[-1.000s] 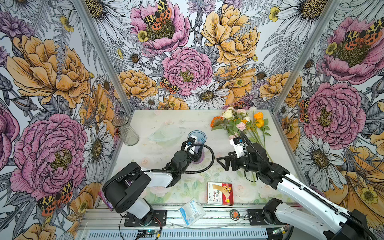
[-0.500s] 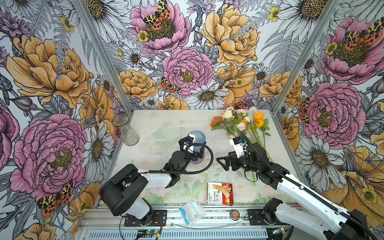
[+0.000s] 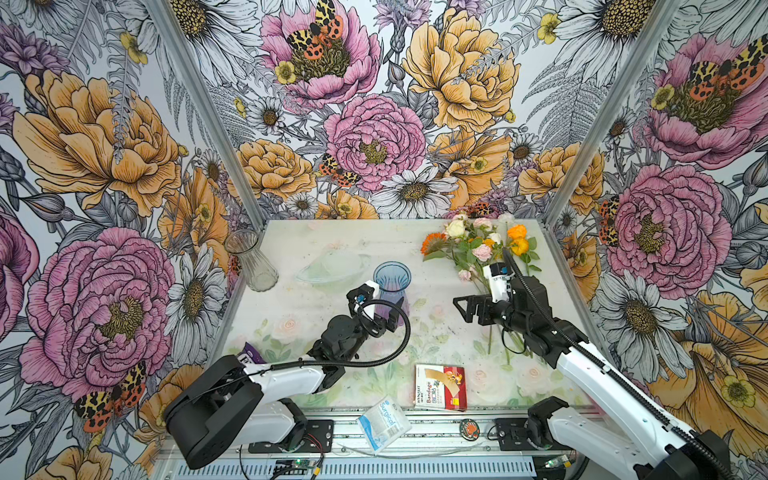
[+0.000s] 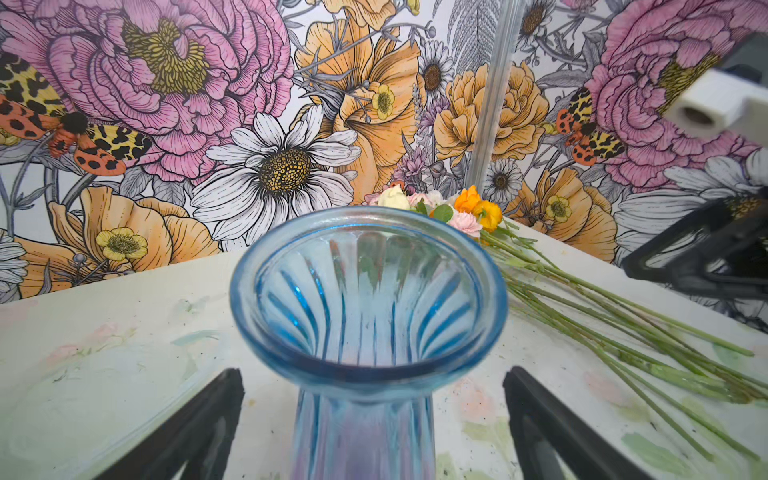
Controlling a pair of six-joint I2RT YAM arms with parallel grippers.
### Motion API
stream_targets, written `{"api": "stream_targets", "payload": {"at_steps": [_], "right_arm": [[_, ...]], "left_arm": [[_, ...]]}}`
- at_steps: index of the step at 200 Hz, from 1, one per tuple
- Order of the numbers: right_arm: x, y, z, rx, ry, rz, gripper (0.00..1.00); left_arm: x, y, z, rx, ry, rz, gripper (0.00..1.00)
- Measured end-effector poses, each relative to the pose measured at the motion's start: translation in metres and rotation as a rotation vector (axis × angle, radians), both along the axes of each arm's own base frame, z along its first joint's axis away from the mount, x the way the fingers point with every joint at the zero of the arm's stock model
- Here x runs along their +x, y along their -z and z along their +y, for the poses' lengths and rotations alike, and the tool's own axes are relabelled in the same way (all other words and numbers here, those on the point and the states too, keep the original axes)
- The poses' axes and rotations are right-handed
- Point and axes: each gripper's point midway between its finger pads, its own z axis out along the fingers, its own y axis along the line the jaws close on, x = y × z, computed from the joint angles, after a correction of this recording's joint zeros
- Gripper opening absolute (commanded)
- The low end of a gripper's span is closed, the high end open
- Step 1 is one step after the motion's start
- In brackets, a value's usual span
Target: Arrange the flowers into the vase
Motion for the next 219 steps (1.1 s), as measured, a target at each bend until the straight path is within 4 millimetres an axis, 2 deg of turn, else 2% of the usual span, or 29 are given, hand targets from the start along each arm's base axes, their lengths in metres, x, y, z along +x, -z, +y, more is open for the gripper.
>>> {"api": "stream_targets", "payload": {"at_steps": [20, 44, 62, 75, 90, 117, 132, 146, 160, 183, 196, 219], "right_arm": [[0.02, 0.0, -0.034, -0.031, 0.12, 0.026, 0.99], [0.039, 0.006, -0.058, -0.076, 0.195, 0.066, 0.92], [0.054, 0.021, -0.071, -0.128, 0.223, 0.113, 0.87], [0.061, 0.036, -0.078, -0.169, 0.228, 0.155, 0.84], [0.065, 0.054, -0.082, -0.212, 0.217, 0.202, 0.83], [0.067, 0.079, -0.086, -0.279, 0.187, 0.267, 0.78], [0.066, 0.088, -0.088, -0.304, 0.181, 0.289, 0.75], [0.067, 0.096, -0.091, -0.334, 0.179, 0.31, 0.69], [0.073, 0.101, -0.093, -0.358, 0.174, 0.322, 0.63], [0.081, 0.105, -0.095, -0.382, 0.164, 0.329, 0.55], [0.087, 0.106, -0.095, -0.394, 0.159, 0.328, 0.48], [0.1, 0.108, -0.094, -0.409, 0.15, 0.325, 0.37]], "left_arm": [[-0.011, -0.008, 0.015, -0.037, -0.021, 0.026, 0.99], [-0.021, -0.012, 0.034, -0.086, -0.06, 0.108, 0.99], [-0.026, -0.014, 0.042, -0.107, -0.082, 0.209, 0.99], [-0.031, -0.027, 0.045, -0.116, -0.083, 0.257, 0.99], [-0.039, -0.059, 0.047, -0.135, -0.059, 0.264, 0.99], [-0.052, -0.144, 0.043, -0.154, 0.034, 0.231, 0.99], [-0.046, -0.191, 0.03, -0.12, 0.093, 0.225, 0.99], [-0.034, -0.212, 0.009, -0.045, 0.151, 0.226, 0.99], [-0.024, -0.208, -0.014, 0.044, 0.211, 0.242, 0.99], [-0.008, -0.167, -0.047, 0.22, 0.315, 0.326, 0.99], [-0.002, -0.154, -0.06, 0.286, 0.378, 0.346, 0.99], [0.005, -0.151, -0.08, 0.347, 0.489, 0.311, 0.99]]}}
